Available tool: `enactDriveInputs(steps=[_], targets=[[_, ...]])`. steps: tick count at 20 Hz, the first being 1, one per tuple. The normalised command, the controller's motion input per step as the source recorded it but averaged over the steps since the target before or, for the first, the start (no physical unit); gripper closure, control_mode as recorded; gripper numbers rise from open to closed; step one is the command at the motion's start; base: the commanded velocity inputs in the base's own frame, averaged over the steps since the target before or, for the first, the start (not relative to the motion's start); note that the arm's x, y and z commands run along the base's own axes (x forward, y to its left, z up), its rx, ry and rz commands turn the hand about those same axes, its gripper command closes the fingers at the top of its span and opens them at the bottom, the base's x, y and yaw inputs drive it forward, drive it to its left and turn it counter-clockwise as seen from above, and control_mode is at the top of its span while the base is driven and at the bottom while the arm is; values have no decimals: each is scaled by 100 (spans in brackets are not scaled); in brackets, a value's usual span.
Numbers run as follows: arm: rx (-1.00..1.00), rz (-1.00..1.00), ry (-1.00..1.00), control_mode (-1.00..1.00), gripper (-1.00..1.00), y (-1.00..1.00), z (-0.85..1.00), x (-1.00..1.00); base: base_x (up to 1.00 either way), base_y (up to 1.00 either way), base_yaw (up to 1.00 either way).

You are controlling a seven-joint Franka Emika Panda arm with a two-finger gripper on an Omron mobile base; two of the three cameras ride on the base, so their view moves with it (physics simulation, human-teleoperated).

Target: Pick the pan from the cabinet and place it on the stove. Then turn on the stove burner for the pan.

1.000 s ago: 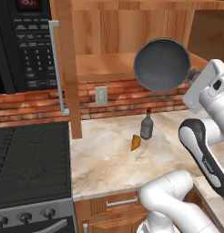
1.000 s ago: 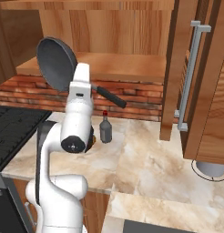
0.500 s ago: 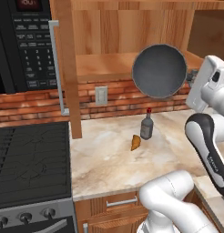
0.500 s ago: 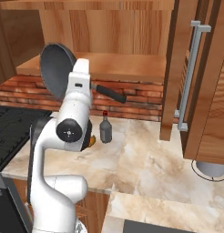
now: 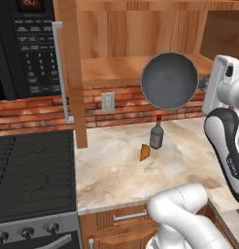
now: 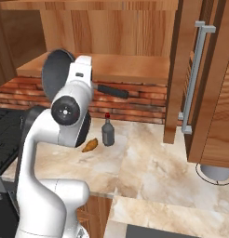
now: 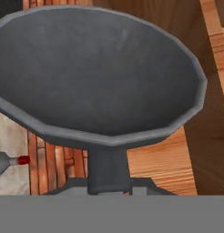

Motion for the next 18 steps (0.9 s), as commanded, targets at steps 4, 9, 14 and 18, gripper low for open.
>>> enactDriveInputs(steps=[4, 9, 14, 18], targets=[[-3, 0, 25, -100, 100, 0, 0, -8, 0, 0, 0], [-1, 0, 19, -100, 100, 0, -3, -6, 0, 0, 0], [0, 0, 10, -100, 100, 0, -7, -9, 0, 0, 0], [0, 0, 3, -100, 100, 0, -1, 0, 0, 0, 0]])
